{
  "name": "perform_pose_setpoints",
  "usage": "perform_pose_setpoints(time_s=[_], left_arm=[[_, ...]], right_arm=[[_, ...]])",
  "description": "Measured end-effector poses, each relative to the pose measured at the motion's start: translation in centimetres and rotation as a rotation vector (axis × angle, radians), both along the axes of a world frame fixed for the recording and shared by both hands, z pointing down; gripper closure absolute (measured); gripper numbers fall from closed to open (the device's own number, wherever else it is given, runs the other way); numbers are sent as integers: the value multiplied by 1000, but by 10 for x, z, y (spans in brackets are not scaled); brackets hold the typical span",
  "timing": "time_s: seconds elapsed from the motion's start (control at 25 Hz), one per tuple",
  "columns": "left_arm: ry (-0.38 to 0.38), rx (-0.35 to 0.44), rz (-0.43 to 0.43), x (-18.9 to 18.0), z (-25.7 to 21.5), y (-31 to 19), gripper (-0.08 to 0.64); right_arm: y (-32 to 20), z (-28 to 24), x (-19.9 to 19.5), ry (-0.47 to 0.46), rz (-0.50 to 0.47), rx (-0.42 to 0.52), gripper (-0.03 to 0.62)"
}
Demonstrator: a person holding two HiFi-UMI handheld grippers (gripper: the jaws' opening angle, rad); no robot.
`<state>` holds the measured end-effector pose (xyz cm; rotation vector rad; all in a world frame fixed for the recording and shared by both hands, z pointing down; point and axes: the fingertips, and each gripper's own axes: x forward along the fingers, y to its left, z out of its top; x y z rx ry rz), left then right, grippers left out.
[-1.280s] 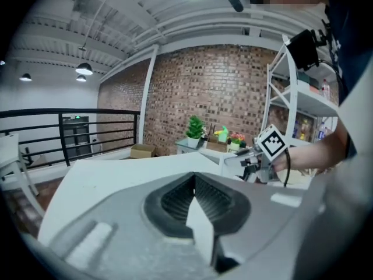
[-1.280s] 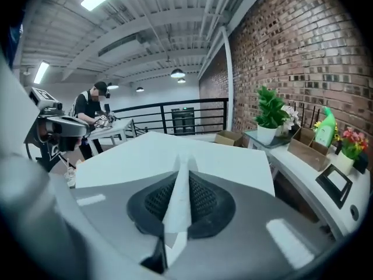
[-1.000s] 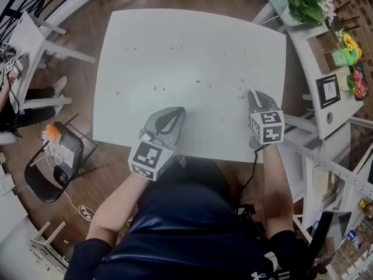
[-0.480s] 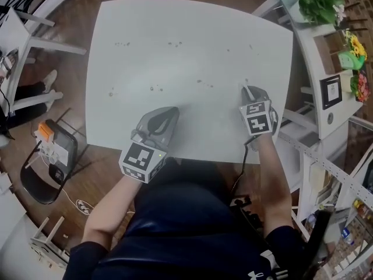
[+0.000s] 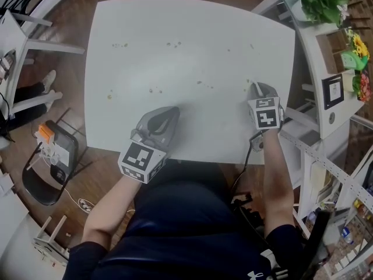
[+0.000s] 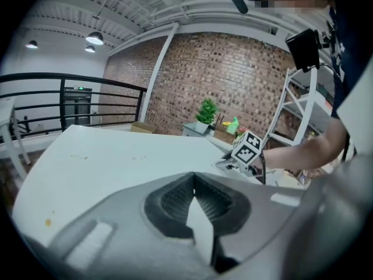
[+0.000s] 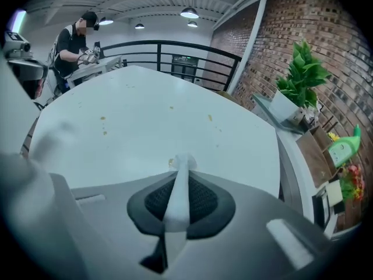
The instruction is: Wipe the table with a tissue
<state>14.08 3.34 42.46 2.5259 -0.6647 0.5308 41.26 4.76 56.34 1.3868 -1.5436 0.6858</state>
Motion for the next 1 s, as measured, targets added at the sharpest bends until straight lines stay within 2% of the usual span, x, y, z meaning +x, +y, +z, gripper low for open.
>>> perform_pose_setpoints(time_s=[0.2,0.4,0.6,0.8,1.0], left_arm=[[-2,0,-17,-3,-1,-2,557],[0,-9,-37,-7,0,-1,557],[10,-53,-42,-6,-1,6,558],[14,-26,-36,-6,-2,8,557],[18,-38,-29,-6,-7,13,557]], right_arm=[[-16,0,3,0,-16,6,578],[-26,0,-11,-35,-60,16,578],[-18,1,-22,-73,-71,6,579],[-9,1,-28,-76,-79,-3,580],[2,1,-34,-70,-69,-6,579]])
